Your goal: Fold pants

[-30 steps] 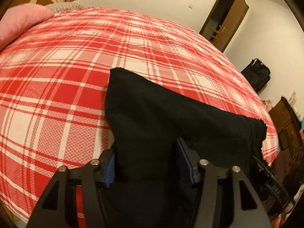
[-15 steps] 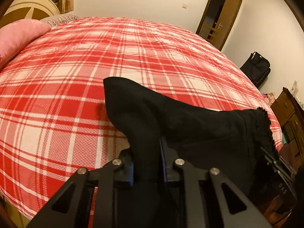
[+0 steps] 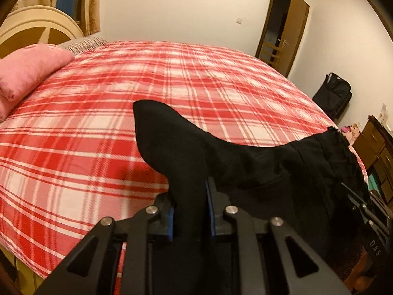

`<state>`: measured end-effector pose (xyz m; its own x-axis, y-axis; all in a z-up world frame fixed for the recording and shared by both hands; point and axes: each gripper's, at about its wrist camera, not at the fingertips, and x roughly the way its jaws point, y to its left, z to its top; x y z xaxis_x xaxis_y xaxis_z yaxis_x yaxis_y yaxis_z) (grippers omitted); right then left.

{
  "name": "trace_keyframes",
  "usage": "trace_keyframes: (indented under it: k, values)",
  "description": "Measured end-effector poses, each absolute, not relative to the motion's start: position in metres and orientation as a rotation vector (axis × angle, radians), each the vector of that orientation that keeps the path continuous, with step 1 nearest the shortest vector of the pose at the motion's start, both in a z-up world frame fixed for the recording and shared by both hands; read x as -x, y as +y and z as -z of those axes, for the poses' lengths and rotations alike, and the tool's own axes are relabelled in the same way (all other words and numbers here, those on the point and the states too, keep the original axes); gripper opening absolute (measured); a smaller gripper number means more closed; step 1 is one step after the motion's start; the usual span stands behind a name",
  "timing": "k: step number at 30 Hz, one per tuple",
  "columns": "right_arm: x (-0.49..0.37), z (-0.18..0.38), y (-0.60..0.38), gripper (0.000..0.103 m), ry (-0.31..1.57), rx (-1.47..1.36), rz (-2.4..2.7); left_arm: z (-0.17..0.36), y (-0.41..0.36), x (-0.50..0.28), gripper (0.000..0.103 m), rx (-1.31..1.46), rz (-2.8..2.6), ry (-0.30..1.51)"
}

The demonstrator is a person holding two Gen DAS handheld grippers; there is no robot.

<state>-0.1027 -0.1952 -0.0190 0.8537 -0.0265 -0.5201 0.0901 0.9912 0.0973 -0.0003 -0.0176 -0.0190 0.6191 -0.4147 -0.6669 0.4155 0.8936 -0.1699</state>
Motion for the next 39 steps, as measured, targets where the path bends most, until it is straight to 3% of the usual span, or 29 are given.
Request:
trace_keyframes:
  k: [29, 35, 39]
  values:
    - [-0.088, -0.013, -0.072, 0.02, 0.482, 0.043, -0.289, -0.006, 0.116, -0.091, 0.021, 0.07, 0.085, 0.682]
    - [-0.142, 0.027, -0.062, 0.02, 0.518, 0.068, -0.289, -0.002, 0.132, -0.126, 0.021, 0.038, -0.016, 0.659]
    - [-0.173, 0.07, -0.06, 0.02, 0.624, 0.157, -0.237, 0.029, 0.14, -0.153, 0.021, 0.047, -0.03, 0.715]
